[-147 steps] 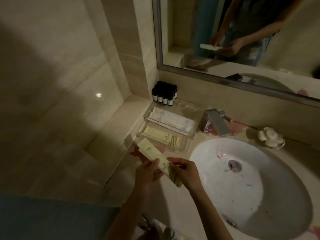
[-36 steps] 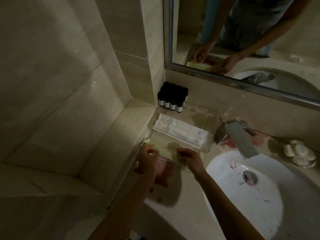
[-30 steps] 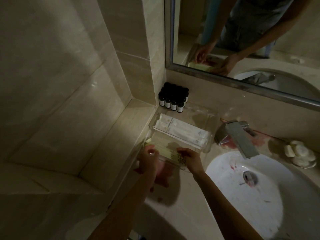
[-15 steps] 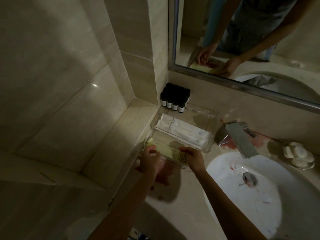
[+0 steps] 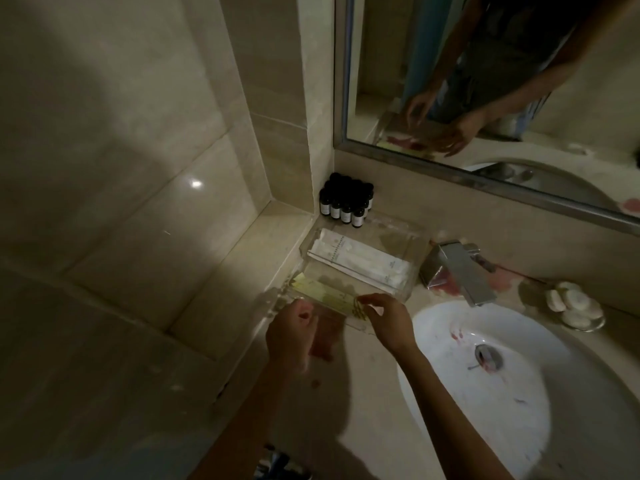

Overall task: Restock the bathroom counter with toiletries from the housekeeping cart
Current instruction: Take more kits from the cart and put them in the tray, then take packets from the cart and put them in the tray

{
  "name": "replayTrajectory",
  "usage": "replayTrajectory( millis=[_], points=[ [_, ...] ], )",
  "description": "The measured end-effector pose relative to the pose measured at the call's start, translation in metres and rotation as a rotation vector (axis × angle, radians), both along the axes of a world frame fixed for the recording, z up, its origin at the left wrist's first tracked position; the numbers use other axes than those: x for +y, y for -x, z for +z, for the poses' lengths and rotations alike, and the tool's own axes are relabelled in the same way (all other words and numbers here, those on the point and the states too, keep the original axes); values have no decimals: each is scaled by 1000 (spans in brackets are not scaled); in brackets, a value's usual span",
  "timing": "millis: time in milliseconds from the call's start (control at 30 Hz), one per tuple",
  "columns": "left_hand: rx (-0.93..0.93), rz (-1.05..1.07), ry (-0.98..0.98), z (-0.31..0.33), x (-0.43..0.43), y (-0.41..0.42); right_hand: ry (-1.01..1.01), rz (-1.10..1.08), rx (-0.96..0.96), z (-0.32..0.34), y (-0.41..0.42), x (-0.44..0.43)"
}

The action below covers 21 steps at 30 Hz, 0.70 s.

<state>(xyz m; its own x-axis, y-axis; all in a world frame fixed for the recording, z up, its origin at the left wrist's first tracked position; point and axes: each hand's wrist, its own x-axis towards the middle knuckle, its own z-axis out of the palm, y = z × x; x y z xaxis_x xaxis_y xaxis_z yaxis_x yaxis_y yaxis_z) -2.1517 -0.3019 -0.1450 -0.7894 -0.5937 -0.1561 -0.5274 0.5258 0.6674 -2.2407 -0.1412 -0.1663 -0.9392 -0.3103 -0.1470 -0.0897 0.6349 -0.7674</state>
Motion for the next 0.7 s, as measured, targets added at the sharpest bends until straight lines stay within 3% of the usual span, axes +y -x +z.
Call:
replayTrajectory(
  millis=[133,367,500,600,700],
  points=[
    [54,-101,81,4,7,-33,-90,52,102,14,-27,17],
    [100,-86,188,12,32,-90,-205,185,224,24,-89,38],
    [-43,-38,255,5,35,-130,-259,299,256,17,-121,42],
    [-162,-9,201,-2,35,-161,-284,382,255,18,-141,37],
    [-128,136,42,-13,35,-192,-267,467,250,24,-162,25]
  ],
)
